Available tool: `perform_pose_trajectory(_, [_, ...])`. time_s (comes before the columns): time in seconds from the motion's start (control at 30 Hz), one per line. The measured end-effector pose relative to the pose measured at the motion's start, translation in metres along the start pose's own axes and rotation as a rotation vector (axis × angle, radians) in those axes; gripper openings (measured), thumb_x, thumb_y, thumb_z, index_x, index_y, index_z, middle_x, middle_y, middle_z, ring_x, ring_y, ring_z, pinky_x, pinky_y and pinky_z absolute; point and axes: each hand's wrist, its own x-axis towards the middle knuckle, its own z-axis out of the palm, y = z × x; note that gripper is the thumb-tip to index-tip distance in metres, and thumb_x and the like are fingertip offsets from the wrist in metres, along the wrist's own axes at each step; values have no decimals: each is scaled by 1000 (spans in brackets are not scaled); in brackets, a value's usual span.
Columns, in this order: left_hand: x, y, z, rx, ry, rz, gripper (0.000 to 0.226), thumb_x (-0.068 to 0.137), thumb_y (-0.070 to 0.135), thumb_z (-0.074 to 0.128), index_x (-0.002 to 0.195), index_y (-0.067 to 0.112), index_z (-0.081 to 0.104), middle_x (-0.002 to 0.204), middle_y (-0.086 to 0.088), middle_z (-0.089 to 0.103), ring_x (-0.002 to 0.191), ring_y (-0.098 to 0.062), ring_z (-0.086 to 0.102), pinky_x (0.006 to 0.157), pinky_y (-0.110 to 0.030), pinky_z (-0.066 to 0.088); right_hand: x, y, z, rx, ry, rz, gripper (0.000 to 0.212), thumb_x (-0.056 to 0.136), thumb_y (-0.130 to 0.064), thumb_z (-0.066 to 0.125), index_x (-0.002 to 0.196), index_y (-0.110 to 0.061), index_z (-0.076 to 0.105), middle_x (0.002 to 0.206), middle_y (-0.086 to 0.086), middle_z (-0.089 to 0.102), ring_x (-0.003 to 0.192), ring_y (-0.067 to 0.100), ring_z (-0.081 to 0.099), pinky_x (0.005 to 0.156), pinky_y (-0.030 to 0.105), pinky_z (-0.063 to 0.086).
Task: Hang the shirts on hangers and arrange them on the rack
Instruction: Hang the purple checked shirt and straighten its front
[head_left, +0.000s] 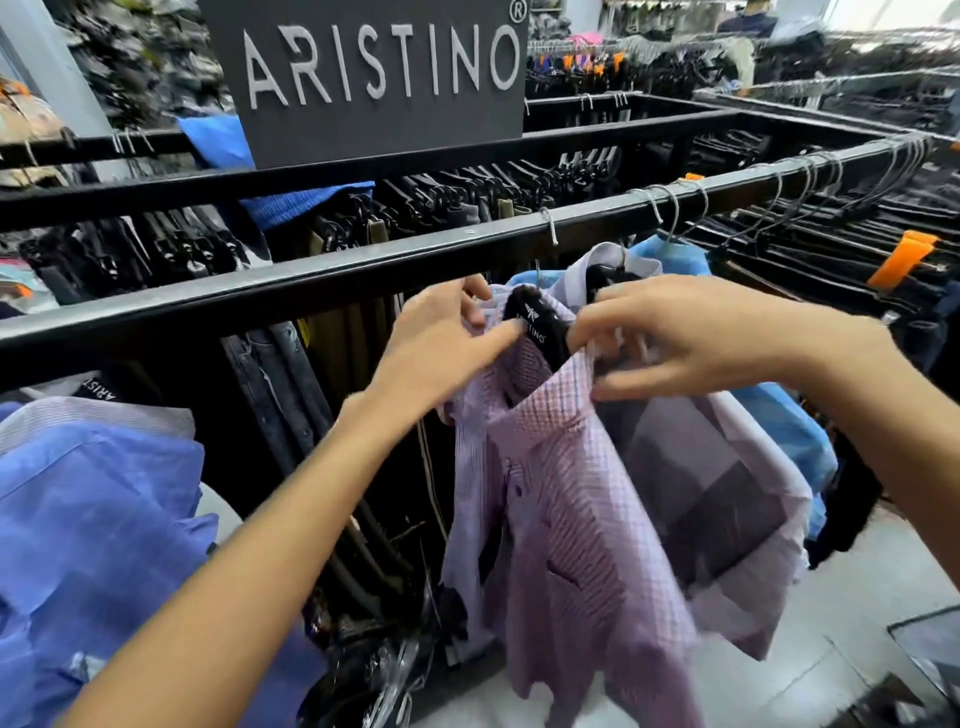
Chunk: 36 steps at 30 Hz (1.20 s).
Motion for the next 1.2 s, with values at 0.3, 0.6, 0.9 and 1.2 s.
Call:
perform_pose_trajectory(0.3, [37, -3, 7, 266, -166, -68, 3, 89, 32, 58, 87, 31, 57, 87, 6, 71, 92, -20, 67, 80, -30, 46, 14, 11, -24, 13, 34, -29, 21, 93, -36, 68, 80, -20, 69, 66, -9, 62, 66, 11, 60, 62, 17, 42])
perform_pose_trajectory(0.6, [30, -16, -15, 179, -335, -15, 38, 95, 30, 44, 120, 57, 56, 80, 9, 74, 71, -8, 73, 83, -32, 55, 9, 9, 2, -82, 158, -61, 40, 84, -57, 66, 74, -19, 64, 71, -7, 55, 67, 17, 53, 61, 34, 43])
perform_pose_trajectory(0.9, [51, -100, -19, 140, -400, 15, 51, 82, 15, 51, 129, 27, 68, 99, -10, 66, 80, 10, 54, 83, -22, 43, 1, -12, 35, -119, 426, 32, 19, 85, -27, 74, 103, -22, 69, 104, -3, 55, 84, 10, 45, 72, 39, 51])
perform_pose_trajectory(1.2, [19, -207, 1, 53, -318, -75, 32, 94, 1, 59, 118, 21, 66, 146, -8, 54, 140, -18, 46, 120, -30, 26, 47, -72, 110, 141, 339, -77, 9, 88, -18, 64, 93, -14, 71, 90, 2, 61, 74, 22, 62, 64, 41, 55])
